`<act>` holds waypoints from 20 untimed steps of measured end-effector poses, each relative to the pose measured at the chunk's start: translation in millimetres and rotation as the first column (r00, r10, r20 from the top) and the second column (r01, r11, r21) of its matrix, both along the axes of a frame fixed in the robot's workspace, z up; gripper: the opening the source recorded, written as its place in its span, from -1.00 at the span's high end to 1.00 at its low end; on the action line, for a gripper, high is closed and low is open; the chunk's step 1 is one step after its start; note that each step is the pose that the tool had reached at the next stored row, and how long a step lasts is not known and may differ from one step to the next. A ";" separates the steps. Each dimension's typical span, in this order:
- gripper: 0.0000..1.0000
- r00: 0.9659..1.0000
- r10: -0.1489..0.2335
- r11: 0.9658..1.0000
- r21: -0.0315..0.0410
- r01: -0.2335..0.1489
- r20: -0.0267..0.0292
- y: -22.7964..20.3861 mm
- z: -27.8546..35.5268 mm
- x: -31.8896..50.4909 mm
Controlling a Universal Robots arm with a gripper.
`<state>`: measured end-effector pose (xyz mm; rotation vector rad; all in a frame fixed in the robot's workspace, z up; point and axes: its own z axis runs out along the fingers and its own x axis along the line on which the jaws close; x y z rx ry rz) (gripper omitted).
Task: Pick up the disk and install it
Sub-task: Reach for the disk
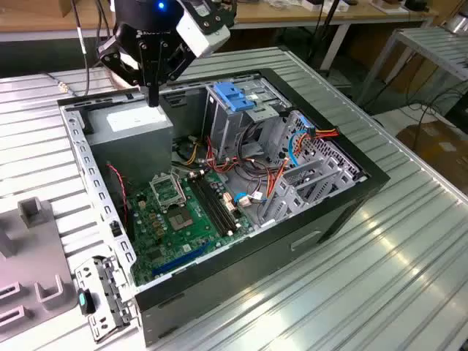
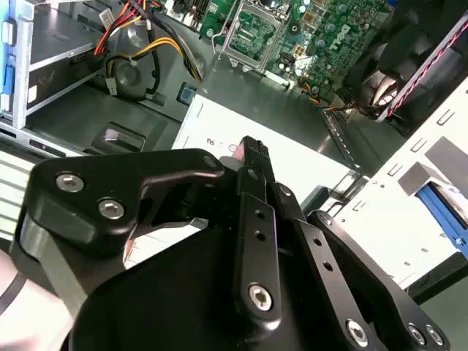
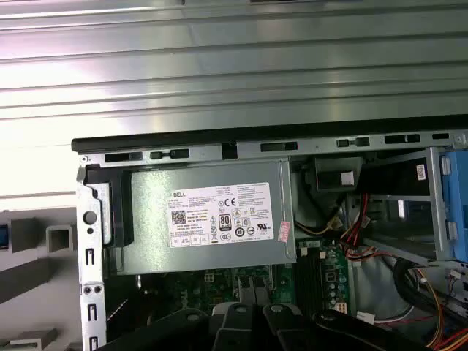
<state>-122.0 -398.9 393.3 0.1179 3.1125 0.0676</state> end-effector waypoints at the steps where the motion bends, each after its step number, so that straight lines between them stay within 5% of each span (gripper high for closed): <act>1: 0.79 1.000 0.000 1.000 0.000 0.000 0.000 0.0 0.0 0.0; 10: 0.79 1.000 0.000 1.000 0.000 0.000 0.000 0.0 0.0 -1.2; 20: 0.79 1.000 0.000 1.000 0.000 0.000 0.000 0.0 0.0 -11.6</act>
